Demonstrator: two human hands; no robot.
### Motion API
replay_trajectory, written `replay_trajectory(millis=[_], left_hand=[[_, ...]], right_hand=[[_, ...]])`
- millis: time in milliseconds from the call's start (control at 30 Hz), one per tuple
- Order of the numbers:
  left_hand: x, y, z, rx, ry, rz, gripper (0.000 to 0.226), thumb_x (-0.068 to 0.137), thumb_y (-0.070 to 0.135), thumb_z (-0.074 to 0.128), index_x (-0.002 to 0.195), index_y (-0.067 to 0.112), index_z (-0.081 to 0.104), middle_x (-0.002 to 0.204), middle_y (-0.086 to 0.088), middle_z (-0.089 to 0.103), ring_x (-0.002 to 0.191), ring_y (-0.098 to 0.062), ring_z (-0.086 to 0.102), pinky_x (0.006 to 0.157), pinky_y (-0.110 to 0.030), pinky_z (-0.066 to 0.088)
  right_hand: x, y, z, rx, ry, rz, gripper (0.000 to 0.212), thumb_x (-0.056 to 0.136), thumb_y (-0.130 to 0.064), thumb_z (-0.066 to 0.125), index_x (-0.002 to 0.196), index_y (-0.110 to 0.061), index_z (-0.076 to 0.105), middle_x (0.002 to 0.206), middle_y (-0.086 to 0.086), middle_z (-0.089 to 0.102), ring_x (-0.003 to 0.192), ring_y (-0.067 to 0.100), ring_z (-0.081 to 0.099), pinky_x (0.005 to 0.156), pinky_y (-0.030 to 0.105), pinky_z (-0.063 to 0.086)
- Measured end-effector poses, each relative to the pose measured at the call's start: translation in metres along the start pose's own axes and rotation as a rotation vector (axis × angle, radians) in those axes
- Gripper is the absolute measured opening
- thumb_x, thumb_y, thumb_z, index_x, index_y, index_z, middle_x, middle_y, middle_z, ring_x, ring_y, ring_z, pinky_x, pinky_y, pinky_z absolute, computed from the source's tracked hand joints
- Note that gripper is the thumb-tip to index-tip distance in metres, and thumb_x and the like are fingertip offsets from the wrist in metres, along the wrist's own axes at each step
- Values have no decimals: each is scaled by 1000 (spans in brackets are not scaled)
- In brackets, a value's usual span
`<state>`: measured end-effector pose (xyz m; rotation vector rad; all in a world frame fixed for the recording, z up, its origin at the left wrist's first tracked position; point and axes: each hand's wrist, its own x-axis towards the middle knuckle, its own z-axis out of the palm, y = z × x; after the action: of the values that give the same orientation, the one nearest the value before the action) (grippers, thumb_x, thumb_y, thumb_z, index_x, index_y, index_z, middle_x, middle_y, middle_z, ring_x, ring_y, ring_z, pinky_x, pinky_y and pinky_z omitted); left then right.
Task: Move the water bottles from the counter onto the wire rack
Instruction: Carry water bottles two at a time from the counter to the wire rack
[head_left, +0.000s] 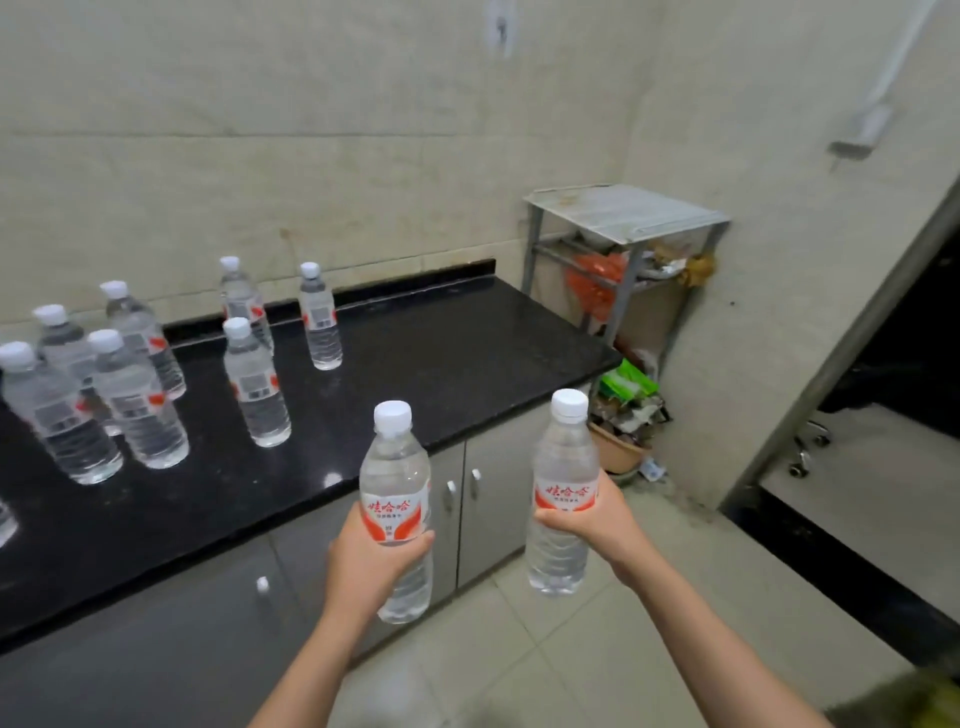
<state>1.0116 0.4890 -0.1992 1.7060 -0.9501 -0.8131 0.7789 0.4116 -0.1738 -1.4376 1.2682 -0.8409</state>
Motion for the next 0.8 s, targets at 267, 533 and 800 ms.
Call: replay_trajectory(millis=[267, 533, 800], left_hand=[[88, 42, 69, 6, -140, 58, 49, 58, 25, 82, 100, 21, 57, 89, 3, 69, 84, -17, 65, 75, -32, 50], [139, 85, 164, 23, -247, 87, 46, 60, 21, 81, 100, 17, 59, 89, -1, 66, 84, -22, 63, 75, -28, 43], [185, 150, 298, 66, -290, 185, 63, 43, 49, 72, 99, 22, 58, 97, -4, 70, 93, -27, 65, 83, -37, 51]], right_hand=[[55, -23, -72, -36, 195, 1, 55, 56, -7, 81, 101, -23, 53, 93, -5, 65, 70, -12, 63, 59, 4, 47], [88, -8, -141, -10, 393, 22, 63, 47, -16, 77, 105, -18, 54, 92, -8, 65, 70, -12, 62, 60, 5, 47], [148, 16, -265, 37, 452, -20, 67, 51, -14, 82, 112, -14, 55, 99, -1, 68, 82, 0, 65, 65, 9, 50]])
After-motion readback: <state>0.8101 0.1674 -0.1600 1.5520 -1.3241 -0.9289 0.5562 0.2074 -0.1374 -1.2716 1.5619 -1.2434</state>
